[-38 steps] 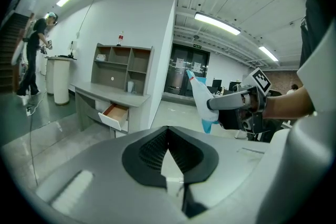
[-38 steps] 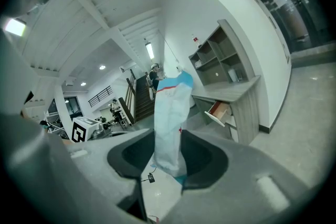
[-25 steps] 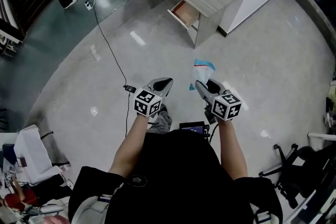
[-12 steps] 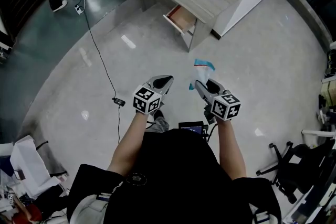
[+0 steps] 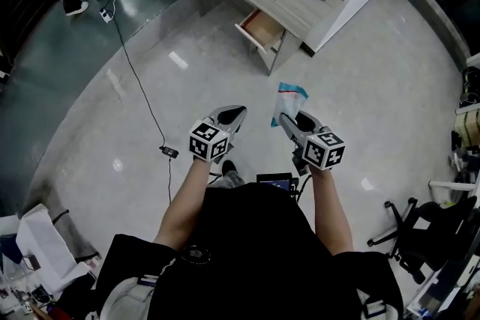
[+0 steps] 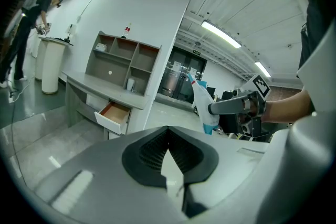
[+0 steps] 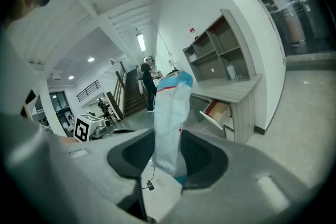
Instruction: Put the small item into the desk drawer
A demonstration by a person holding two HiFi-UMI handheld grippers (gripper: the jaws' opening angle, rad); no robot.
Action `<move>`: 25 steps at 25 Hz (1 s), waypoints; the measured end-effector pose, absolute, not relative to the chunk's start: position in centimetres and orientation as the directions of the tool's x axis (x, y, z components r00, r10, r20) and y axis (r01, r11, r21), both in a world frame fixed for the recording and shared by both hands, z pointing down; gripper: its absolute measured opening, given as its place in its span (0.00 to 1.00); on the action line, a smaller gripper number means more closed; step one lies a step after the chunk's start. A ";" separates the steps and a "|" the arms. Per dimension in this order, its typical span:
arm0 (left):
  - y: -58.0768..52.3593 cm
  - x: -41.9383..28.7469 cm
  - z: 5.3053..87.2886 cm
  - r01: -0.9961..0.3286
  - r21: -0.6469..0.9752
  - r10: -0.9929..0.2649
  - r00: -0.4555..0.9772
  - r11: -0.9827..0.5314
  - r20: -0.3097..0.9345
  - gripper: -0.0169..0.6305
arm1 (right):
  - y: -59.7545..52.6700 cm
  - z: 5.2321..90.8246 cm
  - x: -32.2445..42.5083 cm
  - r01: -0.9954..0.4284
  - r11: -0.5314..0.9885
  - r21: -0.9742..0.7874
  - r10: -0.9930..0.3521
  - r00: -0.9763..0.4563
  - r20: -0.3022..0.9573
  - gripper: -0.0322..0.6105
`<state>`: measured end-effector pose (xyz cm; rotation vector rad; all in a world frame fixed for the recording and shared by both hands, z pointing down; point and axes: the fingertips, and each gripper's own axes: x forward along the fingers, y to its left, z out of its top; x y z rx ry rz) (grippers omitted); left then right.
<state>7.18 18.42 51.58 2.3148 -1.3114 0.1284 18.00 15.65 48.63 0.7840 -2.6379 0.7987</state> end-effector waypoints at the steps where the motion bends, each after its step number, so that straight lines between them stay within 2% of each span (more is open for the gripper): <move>1: 18.2 6.8 51.6 -0.828 0.357 -0.784 0.542 -0.433 0.305 0.03 | 15.5 48.7 17.6 -0.574 0.699 -0.427 -0.420 -0.813 0.404 0.30; 15: 16.5 1.6 51.5 -0.792 0.376 -0.761 0.590 -0.480 0.270 0.03 | 14.1 48.5 11.3 -0.600 0.690 -0.406 -0.443 -0.793 0.418 0.30; 25: 16.7 1.1 52.7 -0.786 0.405 -0.755 0.593 -0.467 0.280 0.03 | 13.5 49.6 11.1 -0.616 0.665 -0.424 -0.439 -0.780 0.445 0.30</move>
